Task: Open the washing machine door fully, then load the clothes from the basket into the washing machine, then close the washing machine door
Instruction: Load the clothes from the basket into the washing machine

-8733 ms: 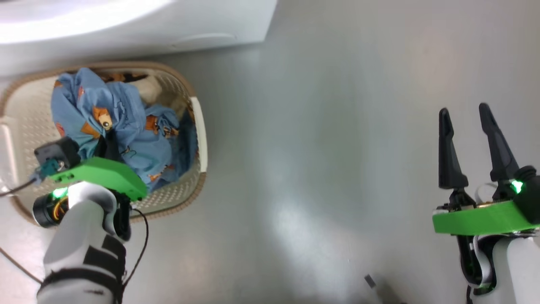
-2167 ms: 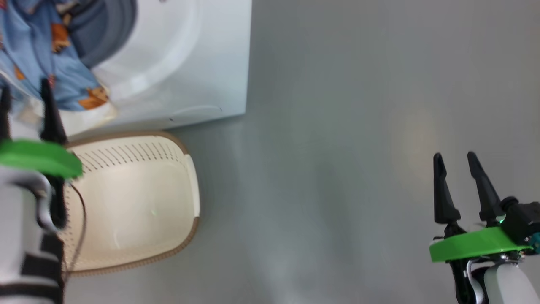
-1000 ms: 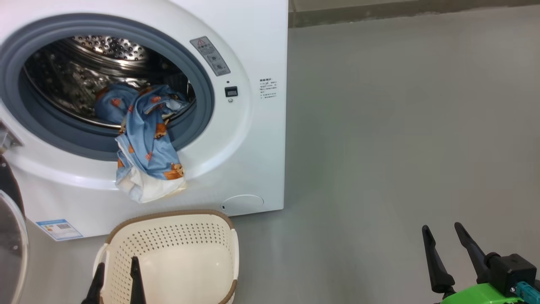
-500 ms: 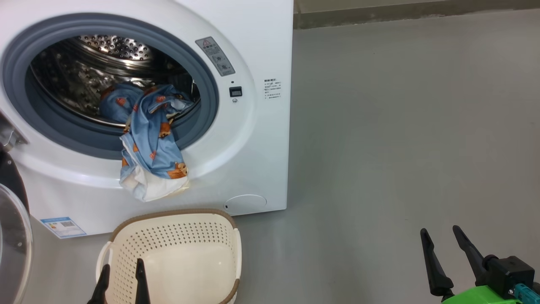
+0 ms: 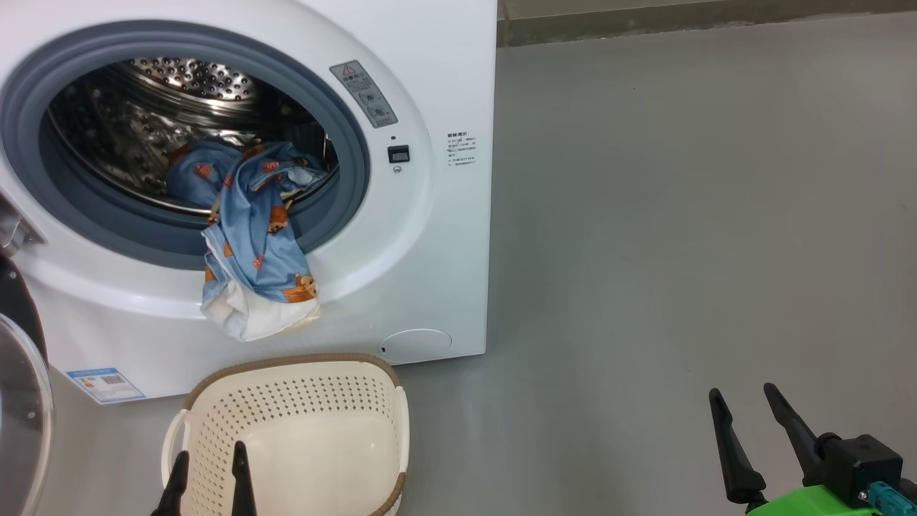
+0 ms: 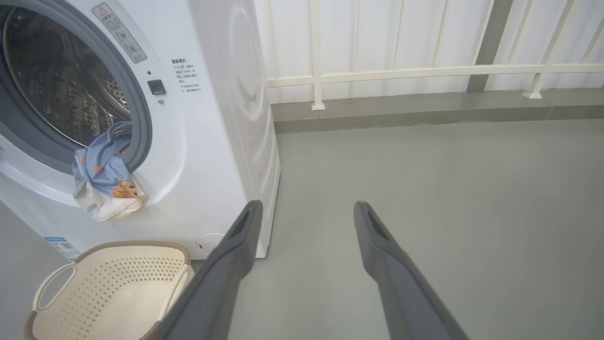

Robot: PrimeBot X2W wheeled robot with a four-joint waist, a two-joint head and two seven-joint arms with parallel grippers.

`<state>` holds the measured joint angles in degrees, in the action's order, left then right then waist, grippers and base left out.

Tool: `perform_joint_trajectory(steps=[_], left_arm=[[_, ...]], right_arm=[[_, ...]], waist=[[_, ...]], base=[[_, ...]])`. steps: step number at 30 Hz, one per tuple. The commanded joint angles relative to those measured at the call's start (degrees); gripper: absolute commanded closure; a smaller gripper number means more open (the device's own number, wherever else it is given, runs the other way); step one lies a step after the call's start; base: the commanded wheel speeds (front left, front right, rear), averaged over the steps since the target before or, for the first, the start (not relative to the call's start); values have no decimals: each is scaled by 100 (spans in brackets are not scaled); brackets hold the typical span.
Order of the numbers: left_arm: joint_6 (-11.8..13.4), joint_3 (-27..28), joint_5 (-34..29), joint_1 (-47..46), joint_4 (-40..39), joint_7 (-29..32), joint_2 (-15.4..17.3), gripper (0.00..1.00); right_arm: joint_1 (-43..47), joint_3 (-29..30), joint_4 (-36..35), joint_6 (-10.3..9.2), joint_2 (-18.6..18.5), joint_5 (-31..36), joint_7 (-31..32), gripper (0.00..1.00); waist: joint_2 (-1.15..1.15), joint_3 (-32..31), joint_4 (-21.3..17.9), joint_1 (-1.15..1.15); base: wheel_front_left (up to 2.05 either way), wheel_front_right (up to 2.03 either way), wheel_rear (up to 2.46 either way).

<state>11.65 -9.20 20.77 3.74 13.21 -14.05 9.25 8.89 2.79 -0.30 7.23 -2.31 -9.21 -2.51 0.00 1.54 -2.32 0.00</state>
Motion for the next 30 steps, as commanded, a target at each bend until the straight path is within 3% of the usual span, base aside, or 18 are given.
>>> perform_joint_trajectory(steps=[1, 8, 14, 22, 30], left_arm=[[16, 169, 29, -269, -71, -21, 69, 0], [46, 171, 89, -334, 1, 54, 63, 0], [-79, 227, 322, -713, 381, 278, 64, 0], [-337, 177, 504, -1717, 1463, 738, 146, 0], [-639, 317, 764, -2923, 2745, 1247, 462, 0]], right_arm=[[-130, -135, -139, 25, -76, -13, -20, 0], [-172, -167, -149, 25, -73, -29, -27, 0], [-291, -193, -165, 25, -69, -75, -76, 0], [-529, -230, -149, 25, -64, -85, -243, 0], [-834, -298, -39, 25, -60, -130, -473, 0]], waist=[[0, 1, 0, 0], [0, 61, -23, 0], [0, 332, -107, 0], [0, 848, -370, 0], [0, 1438, -744, 0]], base=[[0, 0, 0], [0, 0, 0], [0, 0, 0], [0, 0, 0], [0, 0, 0]])
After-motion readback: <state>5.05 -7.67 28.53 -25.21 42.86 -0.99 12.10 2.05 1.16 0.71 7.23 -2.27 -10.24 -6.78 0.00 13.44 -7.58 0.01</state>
